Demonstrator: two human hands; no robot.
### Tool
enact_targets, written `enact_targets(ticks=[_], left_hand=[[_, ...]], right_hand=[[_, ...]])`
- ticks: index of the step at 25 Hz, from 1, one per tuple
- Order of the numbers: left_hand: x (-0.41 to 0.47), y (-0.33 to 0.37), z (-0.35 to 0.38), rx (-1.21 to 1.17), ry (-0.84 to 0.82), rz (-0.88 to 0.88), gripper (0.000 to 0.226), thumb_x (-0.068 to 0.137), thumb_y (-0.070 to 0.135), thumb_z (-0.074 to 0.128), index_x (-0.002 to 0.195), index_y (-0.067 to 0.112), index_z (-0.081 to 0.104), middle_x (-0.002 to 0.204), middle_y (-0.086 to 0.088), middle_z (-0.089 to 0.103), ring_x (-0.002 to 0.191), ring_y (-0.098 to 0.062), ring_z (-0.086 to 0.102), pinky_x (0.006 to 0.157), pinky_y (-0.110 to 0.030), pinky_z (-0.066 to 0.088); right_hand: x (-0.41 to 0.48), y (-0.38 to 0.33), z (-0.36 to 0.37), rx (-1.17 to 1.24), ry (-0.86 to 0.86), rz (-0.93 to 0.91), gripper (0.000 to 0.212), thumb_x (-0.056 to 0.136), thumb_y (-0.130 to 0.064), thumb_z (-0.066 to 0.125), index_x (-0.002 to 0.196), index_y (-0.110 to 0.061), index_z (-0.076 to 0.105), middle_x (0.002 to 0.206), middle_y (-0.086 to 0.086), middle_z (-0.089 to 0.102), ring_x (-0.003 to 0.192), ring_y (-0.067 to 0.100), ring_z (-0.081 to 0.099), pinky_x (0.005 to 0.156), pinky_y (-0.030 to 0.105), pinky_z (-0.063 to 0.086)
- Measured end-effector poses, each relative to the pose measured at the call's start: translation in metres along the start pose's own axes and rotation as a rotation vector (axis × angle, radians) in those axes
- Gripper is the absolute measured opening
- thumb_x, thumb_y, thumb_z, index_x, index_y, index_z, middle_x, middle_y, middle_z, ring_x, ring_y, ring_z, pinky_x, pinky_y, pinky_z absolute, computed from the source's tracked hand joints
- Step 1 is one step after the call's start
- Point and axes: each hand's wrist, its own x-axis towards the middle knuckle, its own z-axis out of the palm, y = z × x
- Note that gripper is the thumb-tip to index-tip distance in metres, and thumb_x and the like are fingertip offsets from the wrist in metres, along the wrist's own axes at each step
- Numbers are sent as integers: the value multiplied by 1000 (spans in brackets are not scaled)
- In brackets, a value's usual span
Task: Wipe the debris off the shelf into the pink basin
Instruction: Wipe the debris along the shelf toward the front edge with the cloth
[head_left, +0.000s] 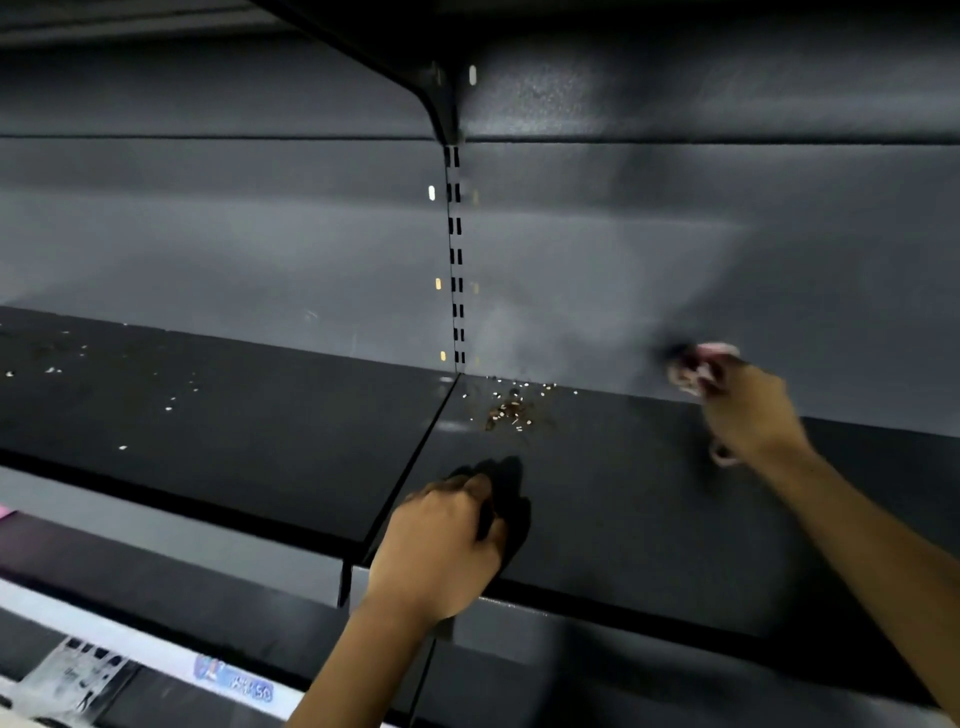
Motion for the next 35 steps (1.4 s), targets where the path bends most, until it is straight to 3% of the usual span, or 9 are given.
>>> enact_targets(ticks=[3,7,11,15,20,25,29,32,35], left_hand=[[-1,1,1,48,-28,19,25,88,40,40,100,22,52,105,-1,63,97,-22,58,71,-25,33],[3,0,0,132,-70,18,32,90,45,36,104,21,52,112,-1,61,104,-23,57,77,-27,38],[4,-4,-4,117,-124,67,32,91,44,37,103,19,52,113,-2,60,108,-23,55,75,-25,36],[10,-15,-7,86,-202,181,27,90,41,40,102,19,50,112,-3,58,109,-25,54,81,-29,42],[15,-35,-19,-51,-316,356,24,85,36,48,103,21,52,110,-3,57,107,-24,54,83,-29,40],[12,-33,-21,6,-298,461,30,81,25,51,107,11,52,115,-13,55,102,-35,53,76,-35,44],[16,-33,-21,31,-71,566,33,85,23,40,107,16,63,108,-6,66,97,-23,59,61,-17,29],[15,-32,-21,45,-311,652,42,93,33,33,122,9,50,127,-14,55,115,-31,49,92,-36,42],[16,-32,-19,60,-374,570,33,95,23,31,110,3,54,122,-18,58,111,-32,51,93,-45,42]], right_hand=[[-5,50,-1,-323,-201,62,41,84,-13,53,125,-6,47,122,27,55,108,40,57,92,42,47],[6,45,0,-24,-581,-58,45,74,-26,54,119,-24,54,129,18,55,116,28,52,101,41,38],[-6,43,20,-48,-380,-99,37,77,-59,39,82,-25,54,93,6,63,97,35,60,86,36,45],[-8,-5,50,-316,-254,-69,56,87,-53,42,123,-9,47,130,19,52,118,36,50,99,42,43],[-13,-87,109,-208,-159,-4,54,90,-29,54,135,-4,37,142,26,36,128,41,42,107,48,36],[-13,-126,127,71,-10,47,30,87,-33,56,111,-16,63,118,17,63,103,36,62,94,42,50],[-16,-140,134,76,43,80,23,86,-33,53,103,-24,66,104,12,70,87,32,66,79,29,52],[-13,-162,151,70,-30,-2,24,88,-26,48,104,-28,66,86,4,70,55,19,59,55,19,47],[-6,-182,158,-1,-160,-104,30,88,-13,50,108,-29,64,95,2,69,62,12,58,51,17,44]])
